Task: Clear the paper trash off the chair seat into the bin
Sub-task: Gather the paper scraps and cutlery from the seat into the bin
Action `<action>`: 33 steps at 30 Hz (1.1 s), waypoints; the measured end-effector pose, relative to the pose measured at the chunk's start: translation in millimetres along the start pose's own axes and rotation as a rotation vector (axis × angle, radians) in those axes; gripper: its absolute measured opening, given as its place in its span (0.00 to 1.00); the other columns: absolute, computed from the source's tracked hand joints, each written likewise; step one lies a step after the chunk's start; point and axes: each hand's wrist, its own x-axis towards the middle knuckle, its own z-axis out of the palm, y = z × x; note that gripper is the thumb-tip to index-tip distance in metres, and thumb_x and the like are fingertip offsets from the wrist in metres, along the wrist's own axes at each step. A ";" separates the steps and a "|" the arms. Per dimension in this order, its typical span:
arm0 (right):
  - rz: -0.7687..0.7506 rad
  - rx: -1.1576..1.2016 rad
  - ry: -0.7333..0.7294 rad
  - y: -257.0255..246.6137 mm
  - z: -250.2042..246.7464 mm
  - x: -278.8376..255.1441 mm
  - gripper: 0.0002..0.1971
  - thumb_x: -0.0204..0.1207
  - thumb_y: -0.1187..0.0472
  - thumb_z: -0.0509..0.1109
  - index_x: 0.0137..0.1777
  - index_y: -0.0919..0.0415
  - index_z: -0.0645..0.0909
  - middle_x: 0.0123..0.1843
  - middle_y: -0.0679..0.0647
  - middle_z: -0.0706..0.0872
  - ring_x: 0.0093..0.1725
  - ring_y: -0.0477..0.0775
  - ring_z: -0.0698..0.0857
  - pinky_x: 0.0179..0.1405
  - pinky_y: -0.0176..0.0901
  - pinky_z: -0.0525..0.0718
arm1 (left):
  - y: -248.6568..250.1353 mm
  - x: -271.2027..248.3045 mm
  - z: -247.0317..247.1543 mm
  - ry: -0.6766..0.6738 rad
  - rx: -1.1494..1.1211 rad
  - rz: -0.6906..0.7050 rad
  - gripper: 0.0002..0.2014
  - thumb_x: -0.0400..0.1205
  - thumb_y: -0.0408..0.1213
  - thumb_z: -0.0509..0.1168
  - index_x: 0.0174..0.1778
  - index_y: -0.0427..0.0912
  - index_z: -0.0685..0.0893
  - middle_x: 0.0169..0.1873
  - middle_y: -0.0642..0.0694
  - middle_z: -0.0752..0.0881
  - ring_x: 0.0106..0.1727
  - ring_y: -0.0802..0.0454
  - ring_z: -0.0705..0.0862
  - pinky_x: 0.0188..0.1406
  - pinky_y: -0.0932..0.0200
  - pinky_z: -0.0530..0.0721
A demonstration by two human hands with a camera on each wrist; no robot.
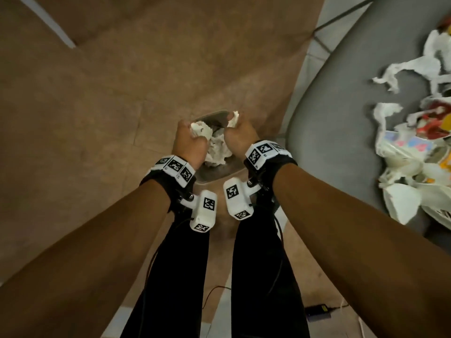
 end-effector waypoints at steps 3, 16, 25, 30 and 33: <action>0.073 -0.043 -0.016 16.3 26.8 19.2 0.35 0.73 0.55 0.65 0.82 0.52 0.63 0.75 0.59 0.80 0.71 0.63 0.80 0.73 0.59 0.78 | -30.0 8.6 -3.7 -0.038 -0.051 -0.038 0.20 0.72 0.30 0.63 0.60 0.50 0.78 0.53 0.48 0.86 0.54 0.48 0.86 0.60 0.48 0.86; -0.068 -0.093 -0.041 17.1 6.5 -0.9 0.29 0.74 0.55 0.62 0.78 0.49 0.66 0.56 0.60 0.90 0.52 0.63 0.91 0.58 0.62 0.89 | -16.6 -0.4 -12.4 -0.003 -0.041 0.034 0.14 0.80 0.26 0.61 0.51 0.46 0.89 0.55 0.44 0.91 0.59 0.48 0.88 0.66 0.50 0.84; -0.283 -0.002 0.048 -0.4 -145.9 -86.7 0.12 0.77 0.60 0.59 0.56 0.48 0.79 0.45 0.52 0.92 0.47 0.57 0.91 0.57 0.58 0.88 | 113.6 -67.5 50.1 -0.150 0.255 0.321 0.11 0.79 0.32 0.61 0.44 0.51 0.86 0.43 0.48 0.91 0.45 0.48 0.91 0.52 0.46 0.90; -0.257 0.090 0.246 66.4 -255.1 -113.6 0.14 0.76 0.57 0.58 0.58 0.49 0.79 0.43 0.52 0.91 0.42 0.54 0.90 0.54 0.59 0.89 | 162.3 -117.7 161.1 -0.368 0.627 0.633 0.11 0.78 0.36 0.60 0.51 0.49 0.86 0.44 0.48 0.90 0.45 0.44 0.88 0.50 0.52 0.86; -0.193 0.085 0.373 112.8 -311.4 -124.6 0.14 0.77 0.58 0.60 0.59 0.52 0.81 0.44 0.50 0.91 0.42 0.51 0.90 0.52 0.57 0.88 | 168.4 -150.1 231.3 -0.539 0.800 0.812 0.16 0.76 0.34 0.61 0.60 0.48 0.82 0.56 0.44 0.86 0.58 0.41 0.84 0.58 0.48 0.83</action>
